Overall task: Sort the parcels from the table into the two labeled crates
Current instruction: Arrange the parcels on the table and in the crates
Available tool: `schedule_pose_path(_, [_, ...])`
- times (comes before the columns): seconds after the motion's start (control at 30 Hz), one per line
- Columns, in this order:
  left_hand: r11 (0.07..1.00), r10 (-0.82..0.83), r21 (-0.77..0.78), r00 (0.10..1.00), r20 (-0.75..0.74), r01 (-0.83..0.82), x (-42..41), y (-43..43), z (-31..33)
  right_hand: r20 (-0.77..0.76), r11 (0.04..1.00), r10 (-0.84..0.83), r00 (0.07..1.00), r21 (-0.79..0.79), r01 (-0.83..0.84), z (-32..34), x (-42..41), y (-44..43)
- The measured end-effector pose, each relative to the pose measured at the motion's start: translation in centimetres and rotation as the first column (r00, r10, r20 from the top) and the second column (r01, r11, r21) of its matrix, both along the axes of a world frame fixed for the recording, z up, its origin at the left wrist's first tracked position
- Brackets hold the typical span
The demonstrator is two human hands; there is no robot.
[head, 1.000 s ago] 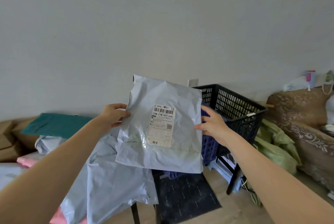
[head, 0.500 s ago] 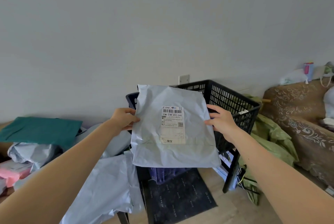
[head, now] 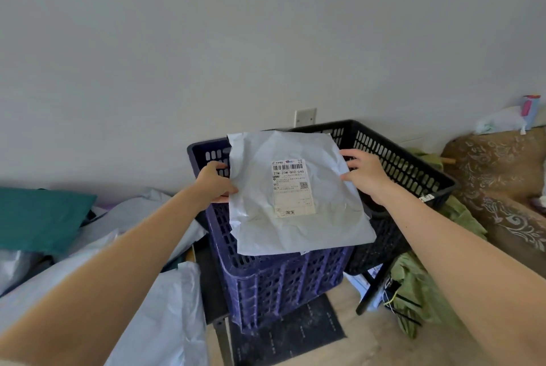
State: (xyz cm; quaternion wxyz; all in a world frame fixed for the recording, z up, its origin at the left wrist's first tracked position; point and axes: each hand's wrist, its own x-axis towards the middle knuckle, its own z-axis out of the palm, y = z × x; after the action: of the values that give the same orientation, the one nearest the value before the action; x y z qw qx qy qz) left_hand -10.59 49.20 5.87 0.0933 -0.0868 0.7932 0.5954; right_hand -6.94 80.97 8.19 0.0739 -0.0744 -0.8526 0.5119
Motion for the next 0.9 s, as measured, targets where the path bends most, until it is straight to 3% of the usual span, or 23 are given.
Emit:
schedule_pose_path(0.3, [0.899,-0.063,-0.439,0.99,-0.123,0.003,-5.9,1.5,-2.2,0.06,0.987,0.075,0.995,0.137,-0.083,-2.7,-8.1,-1.0])
schedule_pose_path(0.53, [0.845,-0.031,-0.534,0.999,-0.045,0.003,-9.8,1.4,-5.1,0.138,0.931,0.223,0.965,0.263,-0.252,-6.3,-14.8,-3.1])
schedule_pose_path(0.9, [0.822,0.263,-0.557,0.946,0.189,-0.117,-15.5,2.5,-13.7,0.39,0.872,0.307,0.868,0.249,-0.42,-14.9,-23.6,-6.5])
